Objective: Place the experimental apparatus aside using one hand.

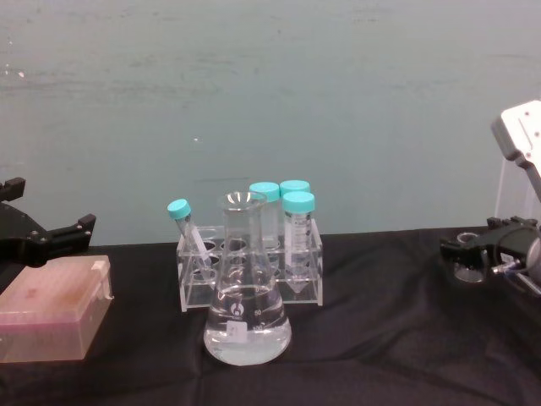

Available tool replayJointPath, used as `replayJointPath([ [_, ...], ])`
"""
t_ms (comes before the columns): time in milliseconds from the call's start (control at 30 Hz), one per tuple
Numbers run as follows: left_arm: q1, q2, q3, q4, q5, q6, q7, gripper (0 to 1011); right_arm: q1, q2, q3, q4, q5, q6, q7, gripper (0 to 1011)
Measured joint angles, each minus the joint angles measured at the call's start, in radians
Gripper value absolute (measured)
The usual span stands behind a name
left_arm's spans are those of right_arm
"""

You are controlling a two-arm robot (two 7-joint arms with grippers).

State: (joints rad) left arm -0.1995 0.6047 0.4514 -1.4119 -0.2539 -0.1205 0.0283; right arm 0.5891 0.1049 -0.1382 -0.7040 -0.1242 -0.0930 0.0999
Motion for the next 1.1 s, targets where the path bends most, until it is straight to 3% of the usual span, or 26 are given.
replayJointPath([
  [267,0.000,0.000,0.000,0.000,0.000,0.000,0.000,1000,0.000,0.000,0.000,0.000,0.000,0.000,0.000,1000],
  [1100,0.000,0.000,0.000,0.000,0.000,0.000,0.000,1000,0.000,0.000,0.000,0.000,0.000,0.000,0.000,1000],
])
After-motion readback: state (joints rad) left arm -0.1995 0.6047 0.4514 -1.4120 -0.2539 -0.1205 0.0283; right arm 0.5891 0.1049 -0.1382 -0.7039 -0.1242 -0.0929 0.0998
